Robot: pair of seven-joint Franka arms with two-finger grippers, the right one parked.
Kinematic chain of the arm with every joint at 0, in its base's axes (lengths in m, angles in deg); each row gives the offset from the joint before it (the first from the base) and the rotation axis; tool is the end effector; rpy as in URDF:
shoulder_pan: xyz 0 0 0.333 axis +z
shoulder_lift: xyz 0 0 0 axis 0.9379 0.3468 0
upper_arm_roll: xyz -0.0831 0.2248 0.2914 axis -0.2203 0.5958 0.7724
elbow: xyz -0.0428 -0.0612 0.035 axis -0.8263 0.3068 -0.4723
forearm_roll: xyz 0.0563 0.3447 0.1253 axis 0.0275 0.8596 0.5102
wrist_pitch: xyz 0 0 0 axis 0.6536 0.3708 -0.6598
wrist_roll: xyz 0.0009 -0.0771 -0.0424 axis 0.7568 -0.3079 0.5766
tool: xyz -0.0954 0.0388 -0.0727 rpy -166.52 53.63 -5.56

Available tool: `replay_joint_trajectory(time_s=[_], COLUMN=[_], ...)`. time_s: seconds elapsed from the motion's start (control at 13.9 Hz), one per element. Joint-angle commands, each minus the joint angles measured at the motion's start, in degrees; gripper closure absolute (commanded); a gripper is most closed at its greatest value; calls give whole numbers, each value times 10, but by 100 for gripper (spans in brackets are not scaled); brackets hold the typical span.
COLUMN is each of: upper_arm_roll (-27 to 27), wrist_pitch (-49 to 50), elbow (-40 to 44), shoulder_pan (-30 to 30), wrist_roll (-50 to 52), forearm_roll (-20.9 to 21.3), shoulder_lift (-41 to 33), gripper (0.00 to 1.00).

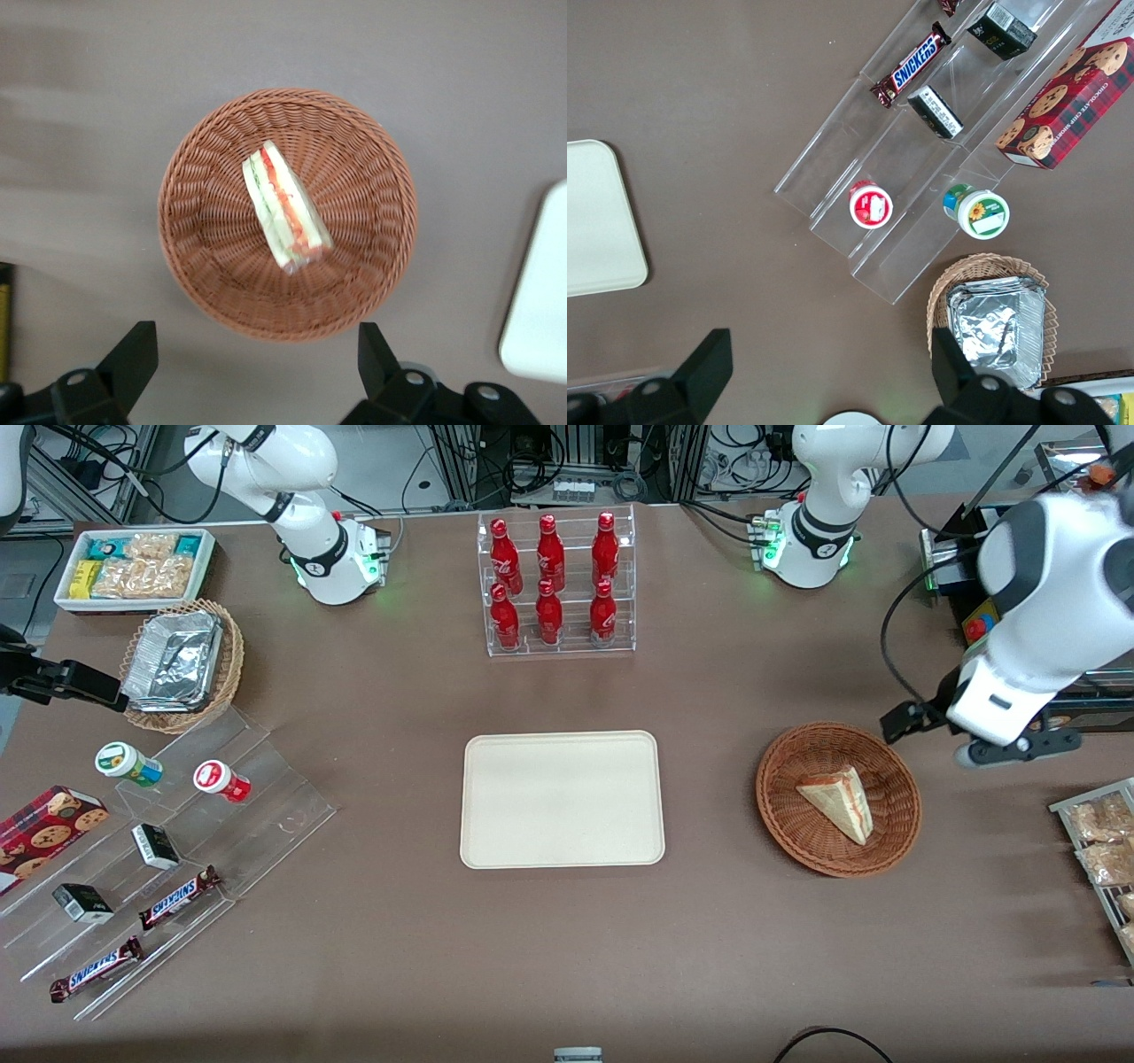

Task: Place sandwich from basket to tray
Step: 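Move the left gripper over the wicker basket toward the sandwich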

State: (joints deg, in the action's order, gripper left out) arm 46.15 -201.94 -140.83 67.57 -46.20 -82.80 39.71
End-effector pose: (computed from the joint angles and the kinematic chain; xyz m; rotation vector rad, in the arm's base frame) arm 0.5324 -0.0368 0.5032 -3.1104 -0.3574 0.0094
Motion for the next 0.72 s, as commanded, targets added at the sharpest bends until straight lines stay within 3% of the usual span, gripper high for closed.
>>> replay_joint_trajectory(time_s=[0.0,0.22,0.65], upper_arm_roll=[-3,-7,-13], wrist_pitch=[-45,-73,-152], elbow=[-15,-16,-26], shoulder_pan=[2,1,-4], wrist_roll=[101,192,261], forearm_roll=[8,39,39], shoulder_lift=[26,68,133], gripper=[0,0,0])
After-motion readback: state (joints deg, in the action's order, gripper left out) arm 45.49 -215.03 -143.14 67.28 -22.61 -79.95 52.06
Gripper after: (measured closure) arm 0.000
